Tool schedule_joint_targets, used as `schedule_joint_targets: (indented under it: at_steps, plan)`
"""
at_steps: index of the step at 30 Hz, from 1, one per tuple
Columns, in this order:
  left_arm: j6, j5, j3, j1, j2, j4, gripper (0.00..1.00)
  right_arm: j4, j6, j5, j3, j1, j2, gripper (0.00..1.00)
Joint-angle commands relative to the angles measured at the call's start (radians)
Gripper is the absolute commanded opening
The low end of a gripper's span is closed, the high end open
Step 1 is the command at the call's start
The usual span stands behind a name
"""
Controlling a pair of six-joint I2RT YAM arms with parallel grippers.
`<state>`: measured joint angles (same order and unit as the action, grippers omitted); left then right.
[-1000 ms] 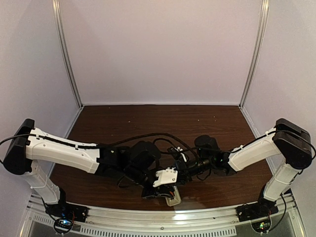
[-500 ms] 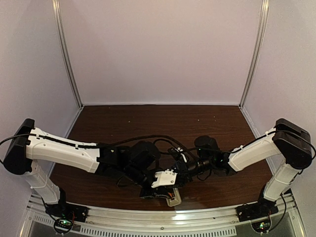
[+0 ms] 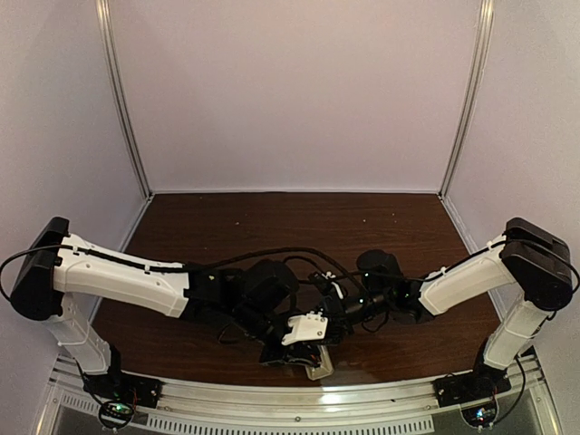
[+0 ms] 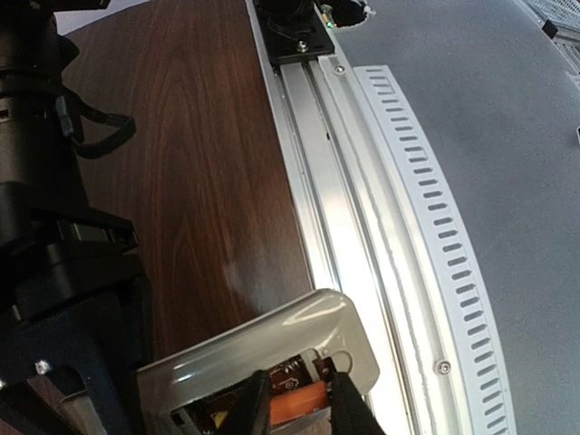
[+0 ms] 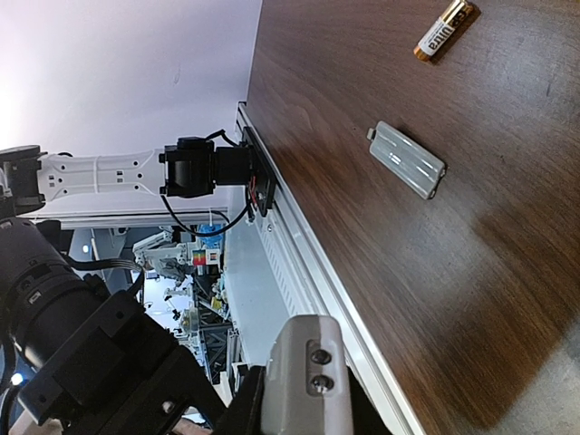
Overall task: Load the batteries into the remote control
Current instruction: Load the battery into the battery compartment.
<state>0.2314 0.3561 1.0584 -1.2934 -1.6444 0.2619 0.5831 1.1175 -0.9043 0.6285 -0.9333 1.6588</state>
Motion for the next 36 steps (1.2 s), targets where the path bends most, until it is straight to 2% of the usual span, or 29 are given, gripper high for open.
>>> schedule_joint_targets:
  at_steps: [1, 7, 15, 19, 29, 36]
  plan:
    - [-0.025, -0.008, -0.016, 0.009, -0.042, 0.073, 0.21, 0.087, 0.033, -0.027, 0.011, 0.001, -0.034, 0.0]
    - [-0.013, -0.013, -0.042, 0.015, -0.061, 0.077, 0.14, 0.117, 0.056, -0.039, 0.012, 0.001, -0.048, 0.0]
    - [0.014, -0.056, -0.083, 0.025, -0.068, 0.061, 0.11, 0.189, 0.11, -0.08, 0.017, 0.002, -0.073, 0.0]
    - [0.023, -0.07, -0.107, 0.037, -0.065, 0.022, 0.11, 0.225, 0.134, -0.094, 0.004, 0.002, -0.067, 0.0]
    - [0.045, -0.106, -0.155, 0.045, -0.042, -0.093, 0.16, 0.481, 0.308, -0.118, -0.04, -0.001, -0.029, 0.0]
    - [0.052, -0.13, -0.176, 0.051, -0.042, -0.141, 0.16, 0.539, 0.358, -0.121, -0.038, -0.003, -0.037, 0.0]
